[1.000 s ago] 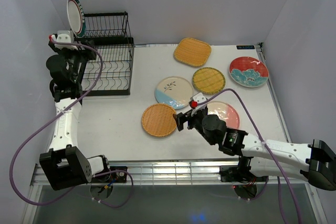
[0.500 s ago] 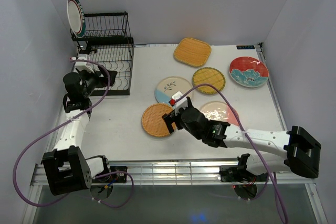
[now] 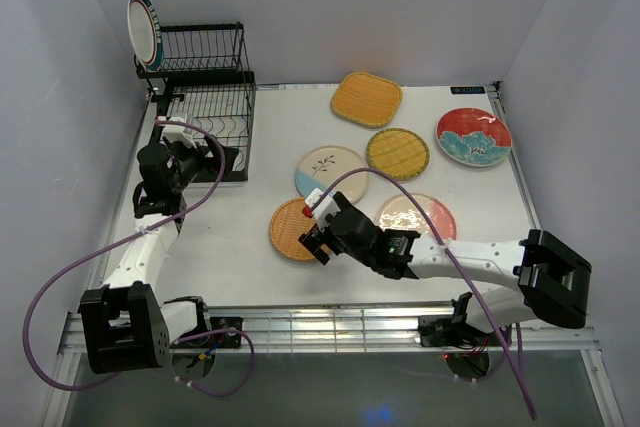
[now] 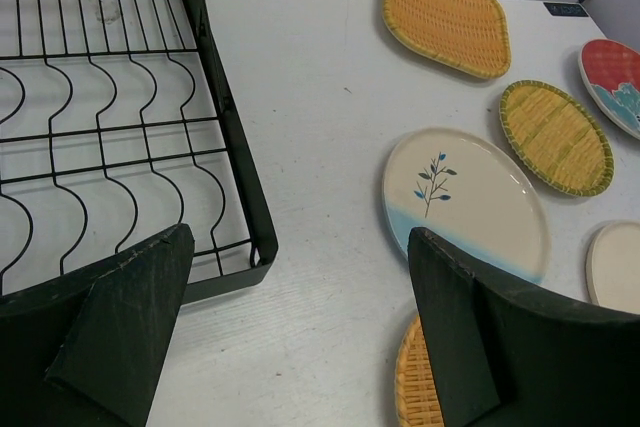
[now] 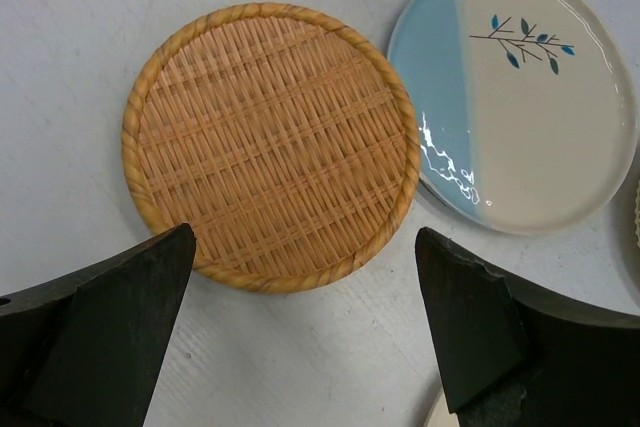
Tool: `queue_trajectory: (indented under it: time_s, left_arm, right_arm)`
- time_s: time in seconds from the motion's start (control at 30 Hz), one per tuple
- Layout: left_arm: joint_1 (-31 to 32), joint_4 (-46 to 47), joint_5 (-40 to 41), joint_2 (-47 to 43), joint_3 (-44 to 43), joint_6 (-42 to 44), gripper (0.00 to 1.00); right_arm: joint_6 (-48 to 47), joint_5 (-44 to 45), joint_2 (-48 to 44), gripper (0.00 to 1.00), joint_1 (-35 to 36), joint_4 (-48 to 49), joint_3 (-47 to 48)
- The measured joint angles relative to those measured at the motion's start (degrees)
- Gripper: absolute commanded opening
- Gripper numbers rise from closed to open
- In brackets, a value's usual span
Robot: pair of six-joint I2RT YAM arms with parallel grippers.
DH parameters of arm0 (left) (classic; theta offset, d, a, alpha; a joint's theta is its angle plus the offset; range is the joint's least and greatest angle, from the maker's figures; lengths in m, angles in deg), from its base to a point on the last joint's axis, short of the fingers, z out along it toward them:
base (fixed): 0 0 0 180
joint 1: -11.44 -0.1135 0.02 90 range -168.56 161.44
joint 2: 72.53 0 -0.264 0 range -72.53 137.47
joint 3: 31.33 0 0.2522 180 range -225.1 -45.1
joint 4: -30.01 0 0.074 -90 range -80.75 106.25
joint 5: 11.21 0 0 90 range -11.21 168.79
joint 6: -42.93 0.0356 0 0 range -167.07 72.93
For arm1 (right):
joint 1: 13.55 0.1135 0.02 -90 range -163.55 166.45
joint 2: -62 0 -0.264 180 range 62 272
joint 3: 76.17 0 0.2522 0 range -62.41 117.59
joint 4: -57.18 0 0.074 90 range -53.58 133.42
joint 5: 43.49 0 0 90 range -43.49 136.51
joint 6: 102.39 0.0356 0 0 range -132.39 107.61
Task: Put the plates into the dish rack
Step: Pick up the plate at the center of the board.
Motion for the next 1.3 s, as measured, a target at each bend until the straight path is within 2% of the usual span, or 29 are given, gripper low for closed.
queue_trajectory:
  time_s: [0.23,0.5,0.93,1.2,1.3]
  left_arm:
    - [0.2,-1.4,1.1,0.1,0.0,0.6,0.98]
    - [0.4,-2.6,1.1,0.3,0.0,1.2,0.98]
    - [0.4,-4.6,1.4,0.8,-0.8,2.2,0.98]
    - [0.4,-5.4,2.2,1.0,-0.9,2.5,0.98]
    - [0.4,-5.4,2.6,1.0,-0.9,2.5,0.98]
  right_arm:
    - [-4.2,2.0,5.2,0.95,4.9,-0.4,2.4]
    - [-7.7,5.6,6.5,0.96,10.6,-0.5,3.5]
    - [-9.6,12.7,10.4,0.95,15.8,-4.4,3.9]
    - [-10.1,17.7,19.7,1.00,17.2,-7.8,6.7]
    - [-10.4,19.8,22.1,0.93,17.3,-8.4,9.0]
